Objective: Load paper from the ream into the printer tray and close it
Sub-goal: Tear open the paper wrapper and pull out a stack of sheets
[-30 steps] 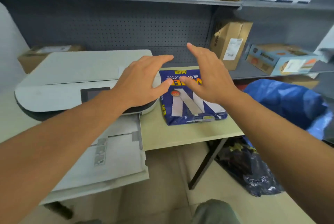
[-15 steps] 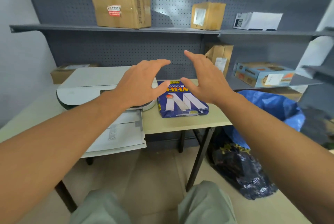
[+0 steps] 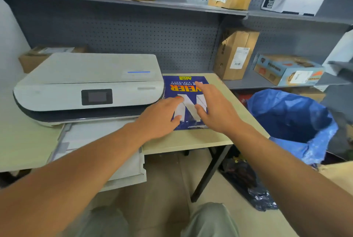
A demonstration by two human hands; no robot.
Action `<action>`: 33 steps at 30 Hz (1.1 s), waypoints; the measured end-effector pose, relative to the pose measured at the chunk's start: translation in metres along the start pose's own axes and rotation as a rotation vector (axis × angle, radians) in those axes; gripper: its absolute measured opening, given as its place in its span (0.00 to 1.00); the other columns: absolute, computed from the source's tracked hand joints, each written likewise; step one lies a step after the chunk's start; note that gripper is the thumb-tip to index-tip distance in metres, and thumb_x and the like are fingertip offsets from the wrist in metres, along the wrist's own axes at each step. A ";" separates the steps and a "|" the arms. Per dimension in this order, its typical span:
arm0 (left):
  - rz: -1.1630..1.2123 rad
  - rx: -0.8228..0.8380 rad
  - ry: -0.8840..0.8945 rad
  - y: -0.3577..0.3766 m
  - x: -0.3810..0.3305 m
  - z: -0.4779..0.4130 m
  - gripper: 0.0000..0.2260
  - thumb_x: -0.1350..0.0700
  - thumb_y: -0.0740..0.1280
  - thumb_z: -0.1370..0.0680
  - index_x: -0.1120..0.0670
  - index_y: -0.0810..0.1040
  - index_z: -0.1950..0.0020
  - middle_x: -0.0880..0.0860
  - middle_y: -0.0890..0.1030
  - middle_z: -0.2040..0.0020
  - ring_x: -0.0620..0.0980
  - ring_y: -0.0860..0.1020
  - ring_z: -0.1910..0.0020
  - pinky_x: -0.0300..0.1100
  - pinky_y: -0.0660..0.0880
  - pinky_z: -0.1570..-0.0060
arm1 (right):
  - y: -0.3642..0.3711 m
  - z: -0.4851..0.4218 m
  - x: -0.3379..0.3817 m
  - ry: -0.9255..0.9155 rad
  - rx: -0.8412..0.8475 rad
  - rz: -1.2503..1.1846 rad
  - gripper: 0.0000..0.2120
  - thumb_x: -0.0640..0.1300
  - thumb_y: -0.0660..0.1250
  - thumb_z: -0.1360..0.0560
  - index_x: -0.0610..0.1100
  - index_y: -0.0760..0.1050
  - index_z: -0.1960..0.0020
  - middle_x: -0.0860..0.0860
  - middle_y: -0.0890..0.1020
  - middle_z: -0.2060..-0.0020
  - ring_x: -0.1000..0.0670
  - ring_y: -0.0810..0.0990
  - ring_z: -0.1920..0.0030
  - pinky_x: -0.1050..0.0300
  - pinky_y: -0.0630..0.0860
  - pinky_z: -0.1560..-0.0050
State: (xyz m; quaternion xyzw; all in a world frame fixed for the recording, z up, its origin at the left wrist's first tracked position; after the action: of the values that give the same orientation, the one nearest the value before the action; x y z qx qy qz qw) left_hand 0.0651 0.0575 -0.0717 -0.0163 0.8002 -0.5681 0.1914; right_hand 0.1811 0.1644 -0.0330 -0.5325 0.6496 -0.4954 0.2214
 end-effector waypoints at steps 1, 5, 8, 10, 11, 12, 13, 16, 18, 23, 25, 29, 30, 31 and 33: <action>-0.001 0.019 0.002 0.011 0.004 -0.007 0.27 0.48 0.64 0.20 0.47 0.60 0.22 0.51 0.73 0.27 0.54 0.73 0.31 0.51 0.74 0.36 | 0.010 -0.005 -0.006 0.010 0.020 -0.002 0.30 0.50 0.64 0.20 0.49 0.57 0.21 0.49 0.68 0.24 0.46 0.68 0.25 0.44 0.74 0.31; 0.003 0.051 -0.006 0.040 0.017 -0.025 0.26 0.48 0.63 0.18 0.51 0.59 0.22 0.53 0.70 0.25 0.55 0.70 0.29 0.50 0.72 0.35 | 0.045 -0.021 -0.032 0.088 0.097 0.012 0.29 0.50 0.63 0.19 0.48 0.59 0.21 0.48 0.68 0.24 0.45 0.68 0.25 0.45 0.73 0.29; -0.048 0.054 0.042 0.058 0.021 -0.028 0.21 0.49 0.59 0.17 0.54 0.64 0.26 0.55 0.71 0.27 0.55 0.69 0.29 0.48 0.69 0.33 | 0.069 -0.031 -0.039 0.102 0.166 0.048 0.26 0.49 0.63 0.19 0.45 0.64 0.23 0.47 0.71 0.26 0.45 0.71 0.27 0.50 0.70 0.29; -0.047 0.042 0.049 0.069 0.022 -0.025 0.20 0.50 0.57 0.16 0.55 0.69 0.26 0.55 0.73 0.26 0.56 0.69 0.27 0.49 0.66 0.29 | 0.080 -0.036 -0.040 0.097 0.196 0.069 0.23 0.49 0.63 0.19 0.45 0.67 0.25 0.47 0.74 0.28 0.45 0.73 0.29 0.49 0.71 0.30; -0.029 0.043 0.043 0.075 0.025 -0.024 0.20 0.50 0.55 0.16 0.55 0.70 0.25 0.54 0.72 0.24 0.56 0.67 0.25 0.50 0.62 0.25 | 0.085 -0.039 -0.040 0.083 0.208 0.087 0.23 0.49 0.63 0.19 0.44 0.68 0.26 0.46 0.75 0.29 0.44 0.74 0.31 0.48 0.73 0.32; 0.002 0.046 0.031 0.080 0.027 -0.024 0.21 0.51 0.54 0.15 0.54 0.69 0.24 0.53 0.69 0.23 0.55 0.64 0.23 0.50 0.58 0.23 | 0.090 -0.042 -0.040 0.071 0.219 0.107 0.21 0.48 0.63 0.19 0.43 0.70 0.28 0.45 0.76 0.31 0.43 0.75 0.33 0.47 0.75 0.34; 0.036 0.054 0.019 0.084 0.030 -0.025 0.21 0.51 0.53 0.15 0.53 0.68 0.23 0.52 0.68 0.21 0.54 0.62 0.21 0.49 0.55 0.21 | 0.095 -0.044 -0.040 0.066 0.229 0.132 0.20 0.48 0.62 0.19 0.43 0.72 0.30 0.44 0.78 0.34 0.42 0.76 0.36 0.47 0.76 0.37; 0.111 0.073 0.003 0.086 0.036 -0.028 0.21 0.50 0.54 0.15 0.52 0.67 0.22 0.51 0.66 0.20 0.53 0.60 0.21 0.46 0.52 0.21 | 0.107 -0.048 -0.043 0.075 0.257 0.217 0.12 0.47 0.60 0.19 0.42 0.76 0.40 0.42 0.80 0.43 0.40 0.77 0.44 0.49 0.75 0.47; 0.151 0.068 -0.027 0.084 0.038 -0.029 0.21 0.50 0.55 0.15 0.52 0.67 0.22 0.50 0.66 0.21 0.51 0.60 0.22 0.43 0.53 0.23 | 0.109 -0.050 -0.045 0.110 0.265 0.226 0.11 0.45 0.60 0.19 0.41 0.77 0.45 0.41 0.79 0.45 0.40 0.76 0.46 0.49 0.74 0.50; 0.134 0.064 -0.040 0.083 0.035 -0.026 0.22 0.49 0.54 0.15 0.52 0.65 0.22 0.50 0.64 0.20 0.50 0.59 0.21 0.45 0.55 0.23 | 0.106 -0.055 -0.051 0.213 0.254 0.247 0.09 0.44 0.64 0.20 0.43 0.78 0.43 0.42 0.80 0.45 0.41 0.79 0.45 0.47 0.80 0.46; 0.126 0.090 -0.049 0.085 0.035 -0.026 0.22 0.48 0.53 0.15 0.51 0.63 0.21 0.48 0.60 0.18 0.50 0.55 0.19 0.45 0.54 0.22 | 0.103 -0.055 -0.053 0.262 0.242 0.222 0.12 0.45 0.65 0.20 0.45 0.79 0.39 0.43 0.81 0.44 0.42 0.80 0.44 0.46 0.81 0.44; 0.108 0.113 -0.061 0.088 0.034 -0.026 0.23 0.48 0.52 0.15 0.49 0.61 0.20 0.47 0.59 0.18 0.49 0.53 0.19 0.46 0.55 0.22 | 0.099 -0.053 -0.053 0.317 0.214 0.227 0.14 0.45 0.68 0.22 0.46 0.78 0.37 0.45 0.81 0.43 0.43 0.81 0.44 0.48 0.82 0.45; 0.106 0.116 -0.063 0.088 0.035 -0.026 0.23 0.48 0.52 0.15 0.49 0.61 0.20 0.47 0.59 0.18 0.49 0.53 0.19 0.46 0.56 0.22 | 0.098 -0.053 -0.052 0.318 0.199 0.236 0.14 0.45 0.68 0.22 0.46 0.78 0.37 0.45 0.81 0.43 0.43 0.81 0.44 0.47 0.82 0.45; 0.102 0.115 -0.063 0.089 0.036 -0.027 0.23 0.48 0.52 0.15 0.49 0.62 0.20 0.48 0.60 0.18 0.50 0.53 0.19 0.47 0.56 0.22 | 0.097 -0.052 -0.051 0.315 0.180 0.238 0.13 0.45 0.68 0.21 0.46 0.78 0.37 0.45 0.81 0.43 0.43 0.81 0.44 0.47 0.82 0.46; 0.093 0.109 -0.061 0.090 0.037 -0.028 0.23 0.48 0.52 0.16 0.49 0.62 0.20 0.48 0.60 0.18 0.50 0.54 0.19 0.48 0.56 0.22 | 0.095 -0.051 -0.048 0.299 0.144 0.218 0.14 0.48 0.65 0.20 0.46 0.77 0.37 0.45 0.82 0.44 0.43 0.81 0.45 0.46 0.82 0.48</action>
State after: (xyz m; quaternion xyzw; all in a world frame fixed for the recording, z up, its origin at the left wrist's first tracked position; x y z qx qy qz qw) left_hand 0.0393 0.1052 -0.1567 0.0141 0.7618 -0.6005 0.2425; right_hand 0.1112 0.2237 -0.1070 -0.3623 0.6920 -0.5873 0.2121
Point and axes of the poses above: each hand's wrist, its own z-axis away from the middle knuckle, its own y-axis out of the palm, x = y × z, the point moved 8 cm from there along -z, towards the middle knuckle
